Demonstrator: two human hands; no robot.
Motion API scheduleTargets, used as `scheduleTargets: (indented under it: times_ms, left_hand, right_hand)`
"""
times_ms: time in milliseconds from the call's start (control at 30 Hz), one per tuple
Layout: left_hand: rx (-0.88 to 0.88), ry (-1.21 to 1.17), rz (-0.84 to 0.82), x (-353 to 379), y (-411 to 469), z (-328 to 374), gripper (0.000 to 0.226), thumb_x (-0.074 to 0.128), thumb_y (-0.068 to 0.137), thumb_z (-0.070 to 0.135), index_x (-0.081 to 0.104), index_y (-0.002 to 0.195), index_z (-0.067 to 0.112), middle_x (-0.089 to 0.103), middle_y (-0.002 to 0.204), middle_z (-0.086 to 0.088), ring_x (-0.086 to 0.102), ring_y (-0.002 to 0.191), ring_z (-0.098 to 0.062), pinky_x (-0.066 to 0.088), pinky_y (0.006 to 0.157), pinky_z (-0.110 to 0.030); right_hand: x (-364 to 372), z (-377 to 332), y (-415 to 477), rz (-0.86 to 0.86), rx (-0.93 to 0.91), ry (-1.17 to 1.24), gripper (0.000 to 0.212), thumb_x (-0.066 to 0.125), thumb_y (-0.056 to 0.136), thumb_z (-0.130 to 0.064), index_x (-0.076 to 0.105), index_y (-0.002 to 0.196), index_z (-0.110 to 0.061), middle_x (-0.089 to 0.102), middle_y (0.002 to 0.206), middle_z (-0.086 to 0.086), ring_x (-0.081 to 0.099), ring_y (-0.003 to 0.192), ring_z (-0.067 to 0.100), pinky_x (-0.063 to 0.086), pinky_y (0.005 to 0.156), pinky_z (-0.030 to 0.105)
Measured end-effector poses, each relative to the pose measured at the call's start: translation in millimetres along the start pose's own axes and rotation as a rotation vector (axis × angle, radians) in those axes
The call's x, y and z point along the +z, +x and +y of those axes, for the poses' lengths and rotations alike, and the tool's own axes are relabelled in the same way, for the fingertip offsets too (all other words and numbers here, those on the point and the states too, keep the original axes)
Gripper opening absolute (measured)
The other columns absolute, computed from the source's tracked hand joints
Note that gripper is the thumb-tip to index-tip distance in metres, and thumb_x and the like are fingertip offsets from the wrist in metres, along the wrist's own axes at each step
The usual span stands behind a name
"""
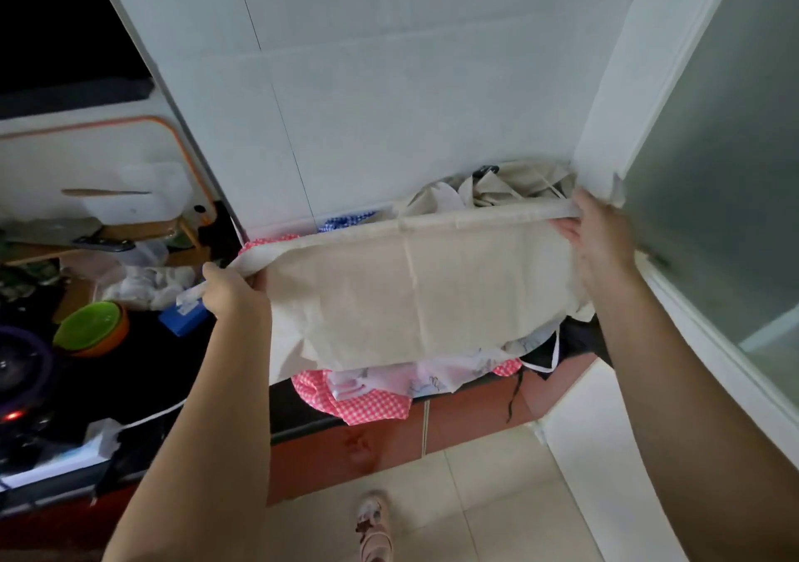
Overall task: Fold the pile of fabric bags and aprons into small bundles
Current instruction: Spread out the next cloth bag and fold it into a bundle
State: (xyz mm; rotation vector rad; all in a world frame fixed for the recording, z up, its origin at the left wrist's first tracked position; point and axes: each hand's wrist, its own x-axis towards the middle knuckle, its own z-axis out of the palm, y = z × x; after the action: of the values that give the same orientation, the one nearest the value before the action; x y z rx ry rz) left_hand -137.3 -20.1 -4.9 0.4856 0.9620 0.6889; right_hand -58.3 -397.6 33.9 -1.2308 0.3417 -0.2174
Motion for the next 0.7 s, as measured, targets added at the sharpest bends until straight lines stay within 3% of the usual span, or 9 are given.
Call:
scheduleTargets:
  times_ms: [67,133,233,300,367,433,500,600,700]
  left_hand:
    - [0.015,0.115,-0.071,28,11,3,0.031,0.055,0.095,0.034,0.051,0.115,0.011,0.063,0.098,-0.006,0.066,0.082,-0.021,0.060,0.076,-0.037]
    - [0.038,0.339,-0.244,44,26,1,0.041,0.059,0.090,0.046,0.055,0.113,0.013,0.066,0.104,-0.006,0.068,0.086,-0.019,0.057,0.082,-0.040]
    - [0.087,0.895,-0.489,59,39,-20,0.057,0.063,0.085,0.051,0.051,0.127,0.013,0.052,0.124,-0.011,0.052,0.103,-0.021,0.047,0.095,-0.044]
    - [0.315,1.257,-0.642,50,36,-49,0.077,0.072,0.081,0.041,0.037,0.141,0.009,0.043,0.141,-0.012,0.049,0.116,-0.023,0.042,0.103,-0.043]
    - [0.556,1.480,-0.909,17,22,-77,0.092,0.078,0.075,0.040,0.026,0.147,0.015,0.035,0.147,-0.001,0.040,0.129,-0.016,0.035,0.110,-0.036]
    - [0.947,1.587,-1.199,-22,14,-97,0.086,0.069,0.078,0.049,0.026,0.147,0.020,0.033,0.148,0.003,0.030,0.134,-0.011,0.026,0.115,-0.036]
    - [1.296,1.661,-1.369,-55,26,-115,0.084,0.061,0.080,0.054,0.027,0.147,0.015,0.038,0.149,-0.004,0.019,0.142,-0.014,0.014,0.119,-0.040]
    - [1.330,1.918,-1.363,-86,48,-131,0.114,0.078,0.068,0.044,0.009,0.153,0.012,0.028,0.154,-0.008,0.000,0.148,-0.018,-0.001,0.117,-0.042]
    - [1.321,2.112,-1.422,-99,59,-131,0.127,0.077,0.058,0.056,0.006,0.153,0.009,0.014,0.158,-0.016,0.002,0.146,-0.031,0.001,0.112,-0.051]
  right_hand:
    - [26,2,35,-0.053,0.033,-0.185,0.021,0.053,0.097,-0.024,0.057,0.109,-0.008,0.062,0.091,0.003,0.064,0.083,0.011,0.054,0.077,0.022]
    - [42,11,54,-0.183,0.067,-0.375,0.022,0.047,0.099,-0.032,0.055,0.111,-0.014,0.058,0.103,0.004,0.056,0.081,0.007,0.046,0.072,0.020]
    - [68,44,65,-0.471,0.145,-0.628,0.041,0.050,0.096,-0.042,0.051,0.131,-0.021,0.048,0.128,-0.007,0.048,0.116,0.011,0.040,0.088,0.030]
    - [73,71,56,-0.591,0.089,-0.855,0.063,0.059,0.091,-0.045,0.037,0.144,-0.019,0.040,0.138,-0.008,0.034,0.133,0.012,0.033,0.104,0.032]
    - [72,94,38,-0.702,-0.056,-1.063,0.089,0.068,0.082,-0.047,0.021,0.151,-0.017,0.024,0.153,0.000,0.016,0.144,0.016,0.020,0.115,0.036]
    - [61,108,12,-0.859,-0.242,-1.210,0.104,0.068,0.072,-0.059,0.013,0.152,-0.022,0.005,0.160,0.002,-0.006,0.147,0.023,0.009,0.117,0.041]
    - [42,125,-5,-1.032,-0.399,-1.341,0.110,0.058,0.065,-0.072,0.005,0.152,-0.030,-0.006,0.160,-0.001,-0.019,0.144,0.021,0.003,0.117,0.038]
    - [8,154,-6,-1.146,-0.596,-1.701,0.101,0.056,0.080,-0.060,-0.020,0.143,-0.040,-0.024,0.153,-0.001,-0.028,0.140,0.026,-0.008,0.117,0.037]
    - [-18,167,-1,-1.124,-0.570,-1.858,0.109,0.059,0.082,-0.042,-0.038,0.132,-0.049,-0.029,0.150,0.001,-0.025,0.141,0.033,-0.006,0.117,0.045]
